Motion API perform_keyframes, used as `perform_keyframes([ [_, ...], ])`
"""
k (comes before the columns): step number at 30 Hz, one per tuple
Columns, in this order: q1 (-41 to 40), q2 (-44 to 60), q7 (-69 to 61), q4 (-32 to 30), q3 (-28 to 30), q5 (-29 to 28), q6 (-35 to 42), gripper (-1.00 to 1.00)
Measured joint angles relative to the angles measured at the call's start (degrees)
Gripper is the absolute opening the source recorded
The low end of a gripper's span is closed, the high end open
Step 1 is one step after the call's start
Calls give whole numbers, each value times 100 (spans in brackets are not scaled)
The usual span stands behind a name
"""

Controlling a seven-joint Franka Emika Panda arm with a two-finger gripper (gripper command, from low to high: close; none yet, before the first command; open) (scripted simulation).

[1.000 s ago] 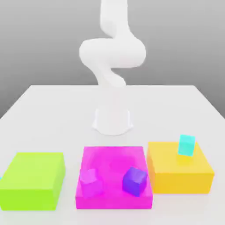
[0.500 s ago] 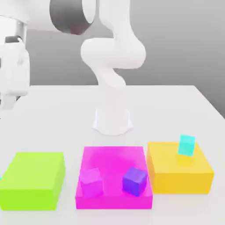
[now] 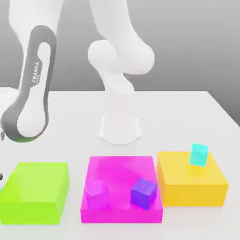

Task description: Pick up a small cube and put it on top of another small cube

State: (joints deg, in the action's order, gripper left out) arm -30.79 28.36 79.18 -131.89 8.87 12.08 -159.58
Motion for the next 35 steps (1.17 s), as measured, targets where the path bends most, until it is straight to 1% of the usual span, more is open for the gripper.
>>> perform_keyframes([
  [7, -11, 25, -1, 5, -11, 6, -24, -100],
  [11, 139, -666, 205, -154, 199, -271, 502, -100],
  [13, 212, -903, 253, -97, 397, -606, 705, -100],
  [16, 617, -1444, 112, -342, 78, -838, 933, -100],
  [21, 1367, -2290, -194, -910, -647, -930, 1201, -100],
  [26, 2912, -3312, -604, -1628, -1350, -967, 1567, -100],
  [28, 3148, -3420, -685, -1863, -1545, -1054, 1472, -100],
  [31, 3235, -2976, -628, -1996, -1563, -1190, 909, -100],
  [32, 3197, -2818, -609, -2023, -1607, -1220, 724, 100],
  [35, 3205, -2818, -609, -2023, -1610, -1220, 724, 100],
])
